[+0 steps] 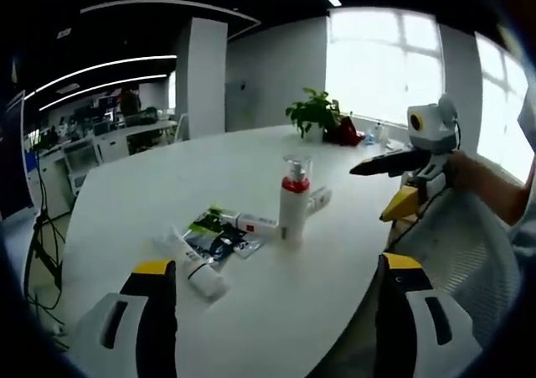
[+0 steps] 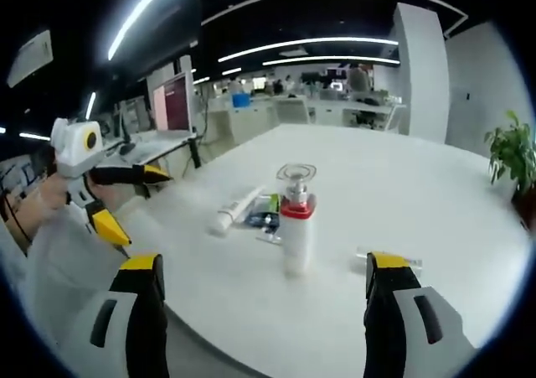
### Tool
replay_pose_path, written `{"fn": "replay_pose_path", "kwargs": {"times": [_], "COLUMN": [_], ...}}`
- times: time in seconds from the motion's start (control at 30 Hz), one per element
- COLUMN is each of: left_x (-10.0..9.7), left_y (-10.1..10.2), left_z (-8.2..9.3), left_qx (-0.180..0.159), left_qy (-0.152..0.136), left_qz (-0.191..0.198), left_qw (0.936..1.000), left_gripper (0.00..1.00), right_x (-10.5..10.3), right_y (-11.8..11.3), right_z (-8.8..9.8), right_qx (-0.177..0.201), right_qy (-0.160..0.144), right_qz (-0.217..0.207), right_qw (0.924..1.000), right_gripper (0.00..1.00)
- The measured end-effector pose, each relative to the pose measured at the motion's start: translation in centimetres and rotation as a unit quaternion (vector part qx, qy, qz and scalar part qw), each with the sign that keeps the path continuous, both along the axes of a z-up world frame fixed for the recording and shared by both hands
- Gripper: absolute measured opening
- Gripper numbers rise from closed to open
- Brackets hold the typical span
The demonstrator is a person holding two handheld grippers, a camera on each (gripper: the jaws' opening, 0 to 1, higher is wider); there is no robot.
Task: Arrange the skincare products in the storage area until every visible bottle or jar stands upright without overlapping.
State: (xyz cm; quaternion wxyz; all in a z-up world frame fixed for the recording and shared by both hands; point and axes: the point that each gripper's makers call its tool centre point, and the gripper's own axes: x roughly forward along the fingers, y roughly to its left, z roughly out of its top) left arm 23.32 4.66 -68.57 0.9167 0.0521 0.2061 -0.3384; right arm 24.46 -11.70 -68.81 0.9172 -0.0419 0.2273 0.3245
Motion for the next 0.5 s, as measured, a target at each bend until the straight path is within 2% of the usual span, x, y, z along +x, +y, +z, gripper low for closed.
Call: {"fn": "replay_pose_path", "kwargs": {"times": [0.23,0.33,0.43,0.5], "left_x": [-0.4,-0.7,-0.4,-0.2], "left_y": [-0.4,-0.4,-0.2,-0.2], "left_z": [-1.1,-1.2,-0.8,-0.5], "left_qx": [0.049,0.044,0.032,0.027], "left_qy": [-0.004,0.003,0.000,-0.004], "left_qz": [-0.022,-0.025,-0.020,-0.019], "left_qw": [0.9985,0.9987,0.9993,0.9995], "left_gripper": [0.98,0.98,0.98,0.97], "right_x": [-0.4,0.1,0.6,1.3], "right_y": [0.3,-0.3,-1.9,-2.8], "right_z": [-0.3,-0.6,-1.5,-1.8], "right_qx": [-0.022,-0.019,-0.061,-0.076], "right_qy": [0.005,0.013,0.022,0.020], "right_qz": [0.019,0.021,0.021,0.021], "right_qw": [0.9996,0.9995,0.9977,0.9967], "right_gripper": [0.98,0.98,0.99,0.99]}}
